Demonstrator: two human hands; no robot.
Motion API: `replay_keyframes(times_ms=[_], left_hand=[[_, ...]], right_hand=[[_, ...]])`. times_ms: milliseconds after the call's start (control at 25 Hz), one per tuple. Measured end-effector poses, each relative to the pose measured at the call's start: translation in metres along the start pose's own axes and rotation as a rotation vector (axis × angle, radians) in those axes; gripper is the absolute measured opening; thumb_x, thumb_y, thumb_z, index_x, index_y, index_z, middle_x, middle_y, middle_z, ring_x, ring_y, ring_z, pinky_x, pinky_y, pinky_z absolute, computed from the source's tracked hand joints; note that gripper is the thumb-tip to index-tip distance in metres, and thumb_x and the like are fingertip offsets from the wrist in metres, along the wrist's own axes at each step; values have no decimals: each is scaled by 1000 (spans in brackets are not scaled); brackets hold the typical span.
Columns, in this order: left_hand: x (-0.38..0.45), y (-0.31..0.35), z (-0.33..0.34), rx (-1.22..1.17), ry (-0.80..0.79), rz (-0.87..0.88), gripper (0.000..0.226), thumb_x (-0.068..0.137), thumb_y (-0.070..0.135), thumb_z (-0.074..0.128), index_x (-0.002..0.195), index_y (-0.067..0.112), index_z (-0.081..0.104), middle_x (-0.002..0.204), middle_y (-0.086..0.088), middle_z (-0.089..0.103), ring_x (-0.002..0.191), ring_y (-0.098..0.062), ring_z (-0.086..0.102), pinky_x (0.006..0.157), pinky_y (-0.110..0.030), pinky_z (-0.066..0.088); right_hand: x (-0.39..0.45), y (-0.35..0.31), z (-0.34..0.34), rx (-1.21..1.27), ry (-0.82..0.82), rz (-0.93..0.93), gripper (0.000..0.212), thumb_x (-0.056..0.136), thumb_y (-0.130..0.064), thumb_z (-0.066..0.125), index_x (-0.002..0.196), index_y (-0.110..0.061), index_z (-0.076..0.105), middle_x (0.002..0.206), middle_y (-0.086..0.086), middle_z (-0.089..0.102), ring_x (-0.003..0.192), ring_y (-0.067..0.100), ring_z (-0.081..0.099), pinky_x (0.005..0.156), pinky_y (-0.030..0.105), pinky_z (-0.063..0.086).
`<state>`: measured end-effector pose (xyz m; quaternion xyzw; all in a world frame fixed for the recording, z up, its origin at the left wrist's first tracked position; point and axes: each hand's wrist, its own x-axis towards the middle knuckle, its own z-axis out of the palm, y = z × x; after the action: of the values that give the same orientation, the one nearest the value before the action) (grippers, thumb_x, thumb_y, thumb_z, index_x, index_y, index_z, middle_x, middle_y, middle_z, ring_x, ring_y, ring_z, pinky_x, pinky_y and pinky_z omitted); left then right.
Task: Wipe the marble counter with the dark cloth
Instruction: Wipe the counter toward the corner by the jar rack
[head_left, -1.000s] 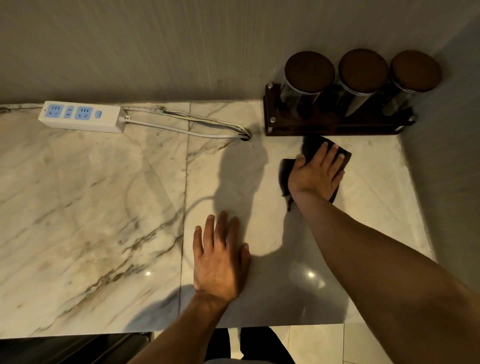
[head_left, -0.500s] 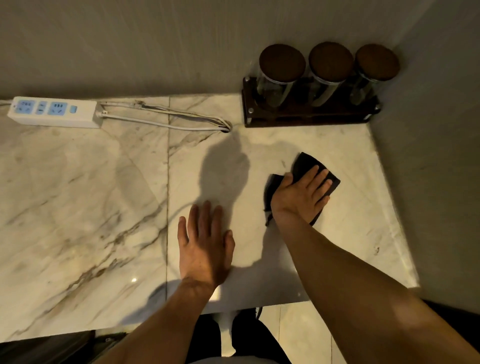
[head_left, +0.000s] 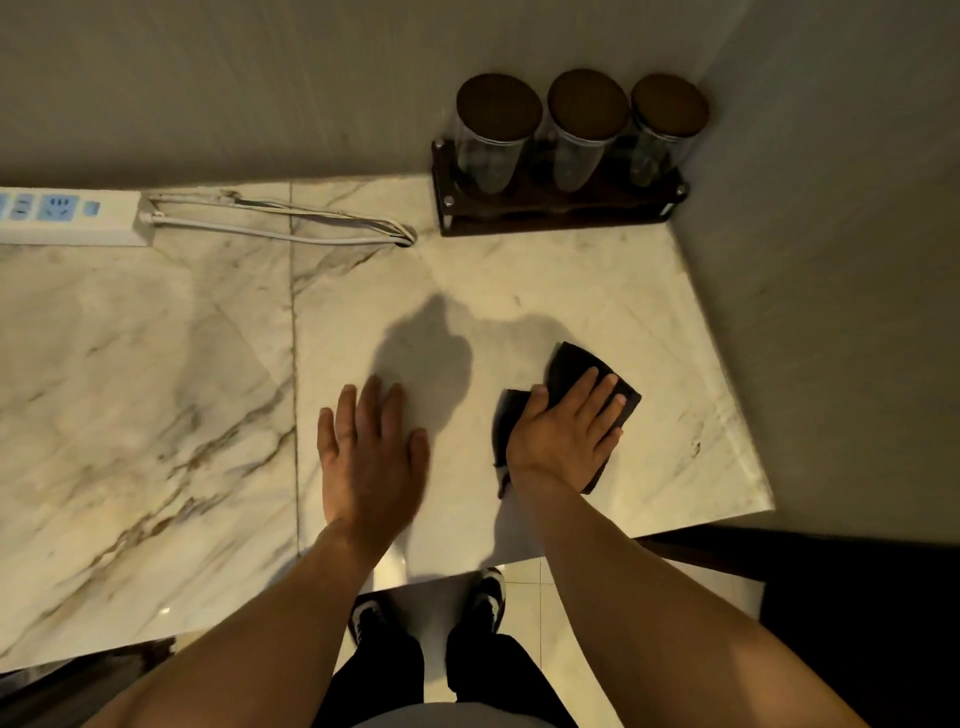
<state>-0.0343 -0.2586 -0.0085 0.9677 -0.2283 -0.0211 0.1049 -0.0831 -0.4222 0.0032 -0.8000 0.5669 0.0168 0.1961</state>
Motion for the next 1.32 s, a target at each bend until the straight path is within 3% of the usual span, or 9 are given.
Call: replay_keyframes(times_ms=[280,360,480,720,960,1320], left_hand=[[2,-6,-1,-98,-58,9,61,92,46,29,141,11,38,150,-19,34,140,-40,21,116,-55,11],[2,-1,-5,-92,-51,1,57,92,41,35,140,10,38,150,-20,33,139,-41,21,114,-57,13],[1,13,-10,-79,-21,1,52,89,27,47,137,9,38,148,-20,32,137,-42,23,112,-59,17],[-5,45,-4,-121,-49,139,54,93,33,38,138,4,42,146,-21,39,134,-44,33,109,-61,24],[2,59,5,-70,-77,183,56,92,34,40,139,5,40,145,-23,41,133,-44,35,110,-62,24],[3,70,11,-8,-106,146,52,95,39,37,138,9,44,145,-18,43,137,-37,34,112,-58,25]], right_hand=[[-23,46,-9,-1,21,-78,65,99,-45,21,152,-17,-3,161,3,-7,146,21,-12,117,41,-7],[-26,63,-11,-18,28,-147,65,99,-46,22,152,-17,-1,161,3,-4,147,21,-9,118,40,-6],[-25,86,-16,-90,46,-331,67,96,-51,18,152,-17,7,161,4,5,147,22,-2,118,41,-1],[8,121,-36,-296,-41,-766,65,96,-51,25,151,-17,18,159,5,12,147,23,5,117,39,3],[42,121,-47,-359,-116,-950,65,94,-51,31,151,-23,19,159,0,13,147,20,6,116,40,9],[89,91,-54,-418,-172,-1121,64,94,-52,29,151,-27,13,159,-4,6,147,15,0,118,35,1]])
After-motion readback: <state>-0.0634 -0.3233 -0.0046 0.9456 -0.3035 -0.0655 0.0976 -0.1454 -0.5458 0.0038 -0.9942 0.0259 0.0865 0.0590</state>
